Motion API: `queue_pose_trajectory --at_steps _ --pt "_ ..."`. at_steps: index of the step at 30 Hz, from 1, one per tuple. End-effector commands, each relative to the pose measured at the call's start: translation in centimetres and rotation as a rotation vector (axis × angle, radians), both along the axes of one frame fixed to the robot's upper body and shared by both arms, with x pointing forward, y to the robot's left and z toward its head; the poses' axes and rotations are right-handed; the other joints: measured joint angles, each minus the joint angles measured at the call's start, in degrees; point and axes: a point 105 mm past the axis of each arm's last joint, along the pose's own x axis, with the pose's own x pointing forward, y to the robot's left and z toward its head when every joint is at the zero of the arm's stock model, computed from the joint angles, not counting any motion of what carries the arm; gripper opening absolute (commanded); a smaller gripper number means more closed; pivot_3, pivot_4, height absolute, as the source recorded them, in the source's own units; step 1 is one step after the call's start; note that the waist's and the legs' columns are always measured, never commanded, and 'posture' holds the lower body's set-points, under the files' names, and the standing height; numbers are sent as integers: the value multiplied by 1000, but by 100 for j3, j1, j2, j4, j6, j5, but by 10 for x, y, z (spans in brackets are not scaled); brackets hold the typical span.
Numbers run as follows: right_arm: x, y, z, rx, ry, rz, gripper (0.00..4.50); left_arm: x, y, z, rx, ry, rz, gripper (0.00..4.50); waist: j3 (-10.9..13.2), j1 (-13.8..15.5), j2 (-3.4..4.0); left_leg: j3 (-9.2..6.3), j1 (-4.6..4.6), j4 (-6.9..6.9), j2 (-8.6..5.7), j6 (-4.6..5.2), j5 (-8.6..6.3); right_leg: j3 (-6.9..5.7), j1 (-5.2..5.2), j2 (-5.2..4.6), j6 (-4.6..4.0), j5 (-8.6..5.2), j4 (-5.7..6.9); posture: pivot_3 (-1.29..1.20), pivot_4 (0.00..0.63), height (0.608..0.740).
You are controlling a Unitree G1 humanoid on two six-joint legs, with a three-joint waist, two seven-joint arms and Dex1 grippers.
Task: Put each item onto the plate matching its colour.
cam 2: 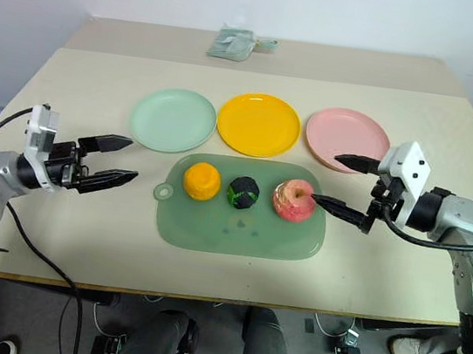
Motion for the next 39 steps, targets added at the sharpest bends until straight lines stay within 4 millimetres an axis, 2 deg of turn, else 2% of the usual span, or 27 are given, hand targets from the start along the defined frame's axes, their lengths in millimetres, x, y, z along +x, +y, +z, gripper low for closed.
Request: queue_pose_trajectory --at_steps 1,6,12,14,17,20,22,26,30,33,39 --pt "0 1 10 -10 -36 10 4486 -2 6 15 -1 -69 11 4500 0 16 0 0 -1 0 0 0 0 0 0 -1 0 0 0 0 150 740" --pt "0 3 11 2 -41 8 4486 3 3 17 2 -68 8 4500 0 10 0 -1 0 0 -2 0 0 -1 1 -2 0 0 -1 0 150 740" --pt "-2 18 14 41 -69 17 4486 6 -2 27 9 -66 -41 4500 0 5 0 0 0 0 -1 -1 0 0 0 -1 0 0 0 0 150 740" --pt "0 30 18 67 -94 23 4486 5 5 32 11 -67 -66 4500 0 -10 -1 -1 -1 0 -1 -1 1 -1 0 0 0 0 1 0 150 740" --pt "5 43 30 124 -156 36 4486 5 2 44 -64 -65 -111 4500 1 -13 1 0 -1 -1 0 -4 2 -1 -5 2 0 0 1 0 150 740" --pt "8 60 36 138 -160 46 4486 8 3 39 -55 -64 -107 4500 2 -6 2 -1 -1 -1 -1 -5 3 -1 -5 0 0 0 2 0 150 740" --pt "2 69 44 140 -177 80 4486 10 -6 30 -13 -82 -126 4500 1 4 1 -3 -9 -2 0 -6 3 -2 -10 1 0 0 5 0 150 740" --pt "-1 89 44 93 -132 119 4486 20 -33 11 44 -122 -186 4500 0 27 0 -7 -42 6 -6 -38 21 -6 -25 -7 -1 2 4 0 150 740" --pt "-5 111 44 88 -127 142 4486 28 -52 6 44 -164 -216 4500 -1 15 -2 -15 -65 11 -7 -40 22 -14 -43 -7 -2 2 4 0 150 740" --pt "-10 116 39 70 -72 149 4486 33 -74 -5 70 -185 -252 4500 -1 22 -2 -14 -76 8 -7 -43 24 -13 -57 -7 -2 2 5 0 150 740" --pt "-11 117 27 6 27 124 4486 42 -88 -15 122 -208 -279 4500 -1 13 -2 -13 -77 9 -8 -42 23 -12 -57 -7 -2 3 5 0 150 740"
